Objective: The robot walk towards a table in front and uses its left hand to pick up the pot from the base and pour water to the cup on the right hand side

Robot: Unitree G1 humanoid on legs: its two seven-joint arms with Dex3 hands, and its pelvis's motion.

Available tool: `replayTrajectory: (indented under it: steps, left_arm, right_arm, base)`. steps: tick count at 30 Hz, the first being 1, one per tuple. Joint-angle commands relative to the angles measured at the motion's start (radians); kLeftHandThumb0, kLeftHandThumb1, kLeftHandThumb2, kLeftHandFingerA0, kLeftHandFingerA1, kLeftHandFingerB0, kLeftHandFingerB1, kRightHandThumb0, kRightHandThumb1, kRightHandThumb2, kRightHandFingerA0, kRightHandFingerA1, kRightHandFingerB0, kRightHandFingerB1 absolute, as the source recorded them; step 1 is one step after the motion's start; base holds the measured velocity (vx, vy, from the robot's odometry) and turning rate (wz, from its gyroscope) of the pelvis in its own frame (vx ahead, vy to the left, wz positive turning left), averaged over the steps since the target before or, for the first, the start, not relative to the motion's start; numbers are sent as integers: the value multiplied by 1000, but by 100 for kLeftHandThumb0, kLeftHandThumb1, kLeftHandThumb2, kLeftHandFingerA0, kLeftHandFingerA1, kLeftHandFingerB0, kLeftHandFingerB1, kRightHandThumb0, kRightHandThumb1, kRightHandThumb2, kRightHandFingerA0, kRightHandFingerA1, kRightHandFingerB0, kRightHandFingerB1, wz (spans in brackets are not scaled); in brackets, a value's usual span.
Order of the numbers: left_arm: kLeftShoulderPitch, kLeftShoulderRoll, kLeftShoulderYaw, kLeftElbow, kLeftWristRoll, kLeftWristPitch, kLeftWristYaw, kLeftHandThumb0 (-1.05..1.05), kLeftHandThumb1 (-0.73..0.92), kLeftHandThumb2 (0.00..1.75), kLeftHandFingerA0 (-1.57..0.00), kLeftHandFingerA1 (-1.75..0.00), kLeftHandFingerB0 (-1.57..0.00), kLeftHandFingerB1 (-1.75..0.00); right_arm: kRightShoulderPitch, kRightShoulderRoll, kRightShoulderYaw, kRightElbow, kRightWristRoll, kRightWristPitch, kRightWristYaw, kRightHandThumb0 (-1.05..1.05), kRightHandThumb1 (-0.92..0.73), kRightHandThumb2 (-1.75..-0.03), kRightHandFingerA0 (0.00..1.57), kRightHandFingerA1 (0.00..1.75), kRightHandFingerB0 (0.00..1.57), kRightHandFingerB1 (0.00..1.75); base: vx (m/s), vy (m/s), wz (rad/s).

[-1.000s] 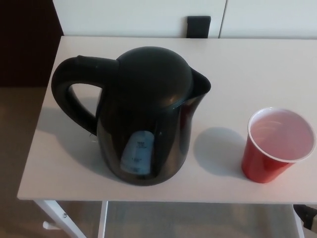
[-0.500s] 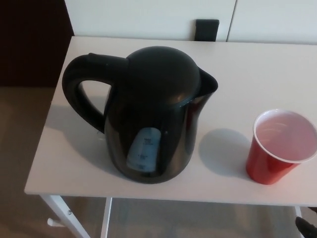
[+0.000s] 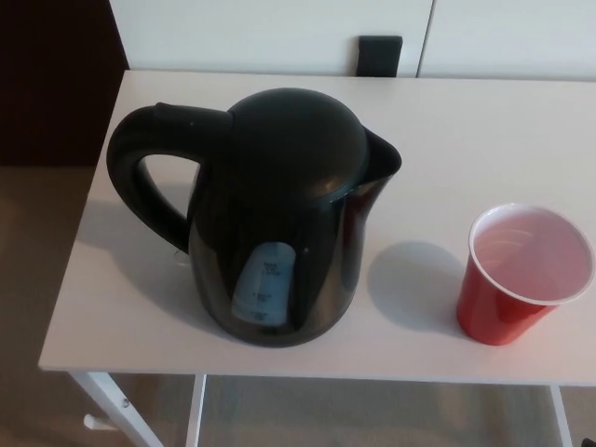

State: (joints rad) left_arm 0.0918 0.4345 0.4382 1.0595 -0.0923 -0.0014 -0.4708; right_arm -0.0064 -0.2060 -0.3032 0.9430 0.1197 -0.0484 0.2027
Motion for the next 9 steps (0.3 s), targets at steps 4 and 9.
replayTrajectory:
  steps: [4, 9]
  left_arm:
    - [58, 34, -121, 29, 94, -397, 60, -63, 91, 68, -31, -33, -30, -32]
    - [39, 31, -172, 39, 125, -408, 106, -64, 90, 67, -27, -32, -24, -31]
  right_arm:
    - [-10, -30, -37, 28, 44, -48, 36, -42, -62, -58, 32, 36, 27, 33]
    - [-18, -39, -45, 25, 42, -39, 24, -41, -62, -58, 32, 36, 29, 33]
  base:
    - [0, 0, 0]
    - [0, 0, 0]
